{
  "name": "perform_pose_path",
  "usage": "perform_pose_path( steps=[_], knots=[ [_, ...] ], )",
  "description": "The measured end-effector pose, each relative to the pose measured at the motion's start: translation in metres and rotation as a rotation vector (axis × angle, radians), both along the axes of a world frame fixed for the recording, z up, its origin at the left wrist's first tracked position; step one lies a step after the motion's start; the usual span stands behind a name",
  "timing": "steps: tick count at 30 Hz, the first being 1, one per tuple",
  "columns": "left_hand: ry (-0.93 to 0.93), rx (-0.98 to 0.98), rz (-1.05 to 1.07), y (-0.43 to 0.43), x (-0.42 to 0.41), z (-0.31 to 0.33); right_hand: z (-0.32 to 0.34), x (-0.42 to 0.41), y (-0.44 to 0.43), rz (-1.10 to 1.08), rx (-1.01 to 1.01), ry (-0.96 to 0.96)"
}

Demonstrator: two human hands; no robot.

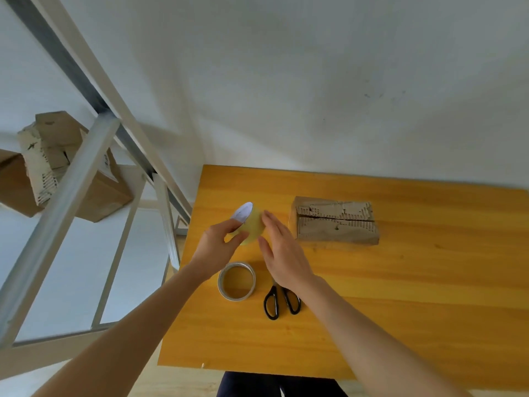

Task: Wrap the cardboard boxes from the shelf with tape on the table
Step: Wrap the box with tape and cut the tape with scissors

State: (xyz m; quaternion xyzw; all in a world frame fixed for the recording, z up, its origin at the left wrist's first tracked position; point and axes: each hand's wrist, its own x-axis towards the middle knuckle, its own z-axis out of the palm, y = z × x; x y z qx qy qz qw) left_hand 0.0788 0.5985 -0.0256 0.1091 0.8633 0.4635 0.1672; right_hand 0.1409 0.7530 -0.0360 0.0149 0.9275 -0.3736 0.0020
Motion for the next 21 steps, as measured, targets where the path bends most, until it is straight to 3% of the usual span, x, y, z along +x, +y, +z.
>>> perform_pose_path(
  steps=[4,8,13,17,21],
  knots=[
    [-0.039,0.131,-0.011,0.003,-0.005,0.016,0.013,-0.009,0.003,-0.077,-0.044,0.019],
    [0.002,0.135,-0.046,0.003,-0.006,0.022,0.031,-0.019,0.008,-0.252,-0.117,0.143],
    [0.171,0.073,-0.079,0.010,-0.003,0.032,0.046,-0.031,0.013,-0.443,-0.490,-0.008],
    [0.327,-0.023,-0.114,0.015,-0.001,0.035,0.063,-0.030,0.021,-0.484,-0.687,-0.018],
    [0.369,-0.075,-0.182,0.016,-0.002,0.039,0.064,-0.031,0.026,-0.470,-0.520,-0.007]
  ],
)
